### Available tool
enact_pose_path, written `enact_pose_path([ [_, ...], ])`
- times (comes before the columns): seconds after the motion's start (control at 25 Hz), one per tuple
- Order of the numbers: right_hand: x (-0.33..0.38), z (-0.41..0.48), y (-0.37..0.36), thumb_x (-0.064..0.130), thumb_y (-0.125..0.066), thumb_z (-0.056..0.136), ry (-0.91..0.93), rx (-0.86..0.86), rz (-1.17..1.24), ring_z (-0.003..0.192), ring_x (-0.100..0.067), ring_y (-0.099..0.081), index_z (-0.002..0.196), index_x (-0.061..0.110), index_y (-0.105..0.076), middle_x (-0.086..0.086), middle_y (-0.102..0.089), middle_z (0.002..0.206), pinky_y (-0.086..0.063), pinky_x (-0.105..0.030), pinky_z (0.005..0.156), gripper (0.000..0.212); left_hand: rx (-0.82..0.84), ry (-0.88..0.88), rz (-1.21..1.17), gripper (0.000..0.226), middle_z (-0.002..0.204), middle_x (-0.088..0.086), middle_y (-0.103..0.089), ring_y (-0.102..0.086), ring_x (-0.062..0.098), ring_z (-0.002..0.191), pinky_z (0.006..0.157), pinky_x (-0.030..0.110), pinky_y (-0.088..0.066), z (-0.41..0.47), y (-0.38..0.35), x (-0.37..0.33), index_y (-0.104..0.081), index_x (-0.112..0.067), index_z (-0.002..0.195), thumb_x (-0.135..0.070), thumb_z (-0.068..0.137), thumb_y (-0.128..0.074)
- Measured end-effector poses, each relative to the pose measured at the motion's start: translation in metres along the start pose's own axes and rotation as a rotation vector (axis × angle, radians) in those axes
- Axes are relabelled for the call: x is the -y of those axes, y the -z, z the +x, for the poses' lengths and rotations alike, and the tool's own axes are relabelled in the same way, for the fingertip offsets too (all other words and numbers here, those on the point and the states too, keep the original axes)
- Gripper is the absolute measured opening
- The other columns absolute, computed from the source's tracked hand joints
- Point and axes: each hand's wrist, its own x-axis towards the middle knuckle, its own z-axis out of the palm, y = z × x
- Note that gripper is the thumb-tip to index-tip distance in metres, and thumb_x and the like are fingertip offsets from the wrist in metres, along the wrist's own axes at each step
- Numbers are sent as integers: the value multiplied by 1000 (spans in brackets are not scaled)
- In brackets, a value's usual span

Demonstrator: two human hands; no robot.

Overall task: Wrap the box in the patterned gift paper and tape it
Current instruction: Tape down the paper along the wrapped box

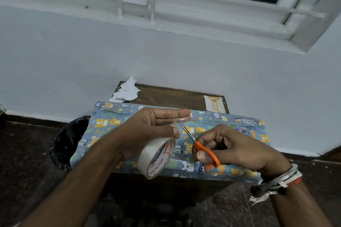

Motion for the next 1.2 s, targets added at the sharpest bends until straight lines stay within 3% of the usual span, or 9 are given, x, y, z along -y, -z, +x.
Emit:
enact_pose_path([
  [0.4, -1, 0, 2, 21, -75, 93, -8, -13, -29, 71, -22, -66, 93, 15, -77, -15, -72, 77, -52, -27, 75, 7, 24, 12, 16, 46, 124, -4, -74, -71, 8, 89, 79, 21, -58, -1, 0, -1, -69, -18, 126, 11, 92, -59],
  [0.72, 2, -1, 2, 20, -74, 94, 5, -19, -49, 68, -18, -67, 90, 21, -77, -9, -73, 73, -51, -25, 76, 5, 32, 18, -1, 48, 126, -4, -73, -71, 10, 87, 77, 20, -58, -1, 1, -1, -68, -20, 128, 11, 93, -58],
  [1.08, -2, 0, 1, 23, -73, 94, 46, -16, -44, 67, -20, -67, 92, 16, -76, -10, -73, 73, -51, -26, 78, 8, 56, 1, -23, 49, 128, -5, -72, -64, 24, 104, 81, 21, -58, -1, 0, -2, -66, -20, 130, 11, 92, -57],
  [1.2, -2, 1, 2, 19, -72, 95, 56, -9, -47, 68, -20, -67, 92, 14, -76, -10, -73, 73, -51, -25, 79, 7, 60, 6, -26, 49, 127, -5, -72, -66, 21, 103, 78, 21, -58, -1, 0, -2, -66, -20, 129, 11, 92, -57],
])
